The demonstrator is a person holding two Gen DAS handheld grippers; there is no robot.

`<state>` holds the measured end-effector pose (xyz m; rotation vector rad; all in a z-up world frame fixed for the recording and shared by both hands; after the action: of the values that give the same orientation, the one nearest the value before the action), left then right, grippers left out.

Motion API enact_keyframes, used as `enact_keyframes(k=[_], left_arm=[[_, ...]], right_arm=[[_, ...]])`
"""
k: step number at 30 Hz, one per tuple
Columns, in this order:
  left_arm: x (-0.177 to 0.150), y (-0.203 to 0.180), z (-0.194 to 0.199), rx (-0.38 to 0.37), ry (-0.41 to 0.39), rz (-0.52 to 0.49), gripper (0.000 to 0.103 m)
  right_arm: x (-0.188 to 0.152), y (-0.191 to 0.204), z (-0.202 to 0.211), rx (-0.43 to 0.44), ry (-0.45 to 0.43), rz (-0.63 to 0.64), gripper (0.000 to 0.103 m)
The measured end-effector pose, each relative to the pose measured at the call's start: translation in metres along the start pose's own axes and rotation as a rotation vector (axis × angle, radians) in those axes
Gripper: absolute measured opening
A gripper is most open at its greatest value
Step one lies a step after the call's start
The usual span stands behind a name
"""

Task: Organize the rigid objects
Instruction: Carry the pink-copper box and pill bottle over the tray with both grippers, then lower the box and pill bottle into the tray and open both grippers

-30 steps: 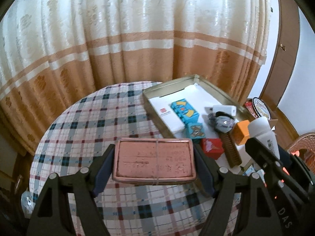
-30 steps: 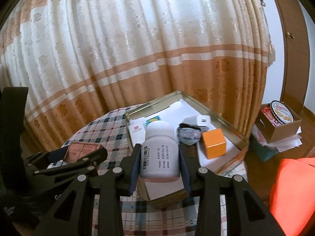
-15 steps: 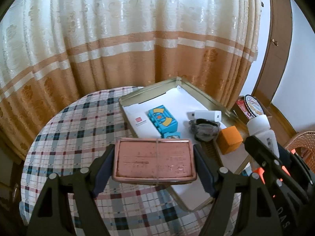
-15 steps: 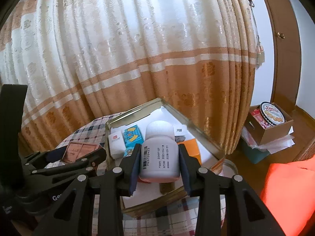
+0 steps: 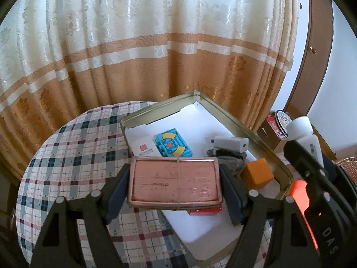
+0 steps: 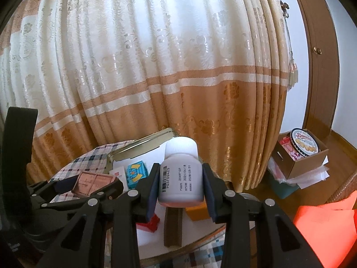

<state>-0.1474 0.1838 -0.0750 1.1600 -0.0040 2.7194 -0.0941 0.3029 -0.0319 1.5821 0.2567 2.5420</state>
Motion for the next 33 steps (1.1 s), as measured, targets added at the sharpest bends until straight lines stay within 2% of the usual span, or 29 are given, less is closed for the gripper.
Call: enact_keyframes(k=[9, 17, 22, 33], left_arm=[[0.009, 0.000, -0.024, 0.006, 0.033, 0.025, 0.077], [0.023, 0.007, -0.047, 0.037, 0.045, 0.030, 0.077], [0.027, 0.015, -0.071, 0.053, 0.095, 0.053, 0.077], [0.028, 0.011, -0.093, 0.040, 0.135, 0.062, 0.077]], right_arm=[[0.020, -0.008, -0.018, -0.025, -0.018, 0.044, 0.039], [0.031, -0.010, -0.046, -0.019, 0.010, 0.058, 0.039], [0.035, -0.006, -0.066, -0.007, 0.042, 0.081, 0.039], [0.034, -0.004, -0.103, 0.018, 0.126, 0.087, 0.039]])
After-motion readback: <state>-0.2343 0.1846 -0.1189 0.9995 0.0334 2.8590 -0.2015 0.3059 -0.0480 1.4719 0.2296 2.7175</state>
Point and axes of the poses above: each gripper's, at about its wrist camera, not at the fingertips, and z roughly against the way its jaws point, y to its left, x to its top, the point moved 9 cm from there along -z, roughly the way its jaws point, and after that the axes turned 9 degrees about x, right-handed, at the moved point
